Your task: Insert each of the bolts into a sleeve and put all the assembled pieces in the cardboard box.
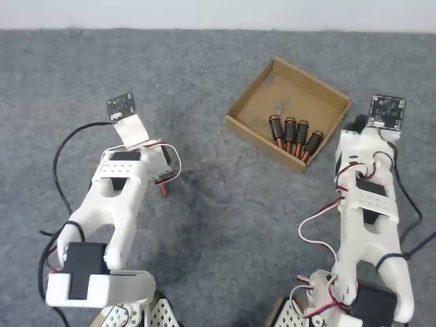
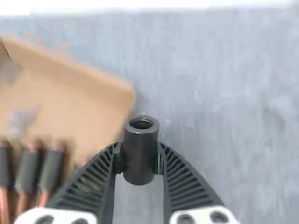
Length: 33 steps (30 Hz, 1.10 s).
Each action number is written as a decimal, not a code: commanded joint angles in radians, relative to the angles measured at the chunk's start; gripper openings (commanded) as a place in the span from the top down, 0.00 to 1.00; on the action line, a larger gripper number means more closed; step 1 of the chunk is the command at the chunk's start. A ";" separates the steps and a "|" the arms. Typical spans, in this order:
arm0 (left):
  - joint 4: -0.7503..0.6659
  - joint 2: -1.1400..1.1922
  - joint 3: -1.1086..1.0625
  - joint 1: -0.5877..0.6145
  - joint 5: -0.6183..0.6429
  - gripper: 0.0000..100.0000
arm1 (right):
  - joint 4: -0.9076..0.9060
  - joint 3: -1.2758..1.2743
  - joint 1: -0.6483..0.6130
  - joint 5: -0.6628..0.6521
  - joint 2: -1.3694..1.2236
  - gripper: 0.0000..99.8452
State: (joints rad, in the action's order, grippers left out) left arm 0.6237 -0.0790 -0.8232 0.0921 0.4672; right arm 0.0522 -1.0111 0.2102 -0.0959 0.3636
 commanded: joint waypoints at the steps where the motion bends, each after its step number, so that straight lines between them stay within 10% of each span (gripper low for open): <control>1: -0.060 -0.077 0.002 0.000 -0.015 0.99 | 0.107 0.009 -0.047 -0.011 0.041 0.99; 10: -0.060 -0.077 0.004 0.006 -0.015 0.99 | 0.334 0.009 -0.151 -0.006 -0.021 0.99; 33: -0.106 -0.069 -0.002 0.000 -0.015 0.99 | 1.661 -0.014 -0.466 -0.008 -0.820 0.99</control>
State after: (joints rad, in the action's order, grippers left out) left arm 0.5439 -0.0806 -0.8339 0.0921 0.4672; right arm 1.5865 -1.0096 -0.2041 -0.0959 -0.4358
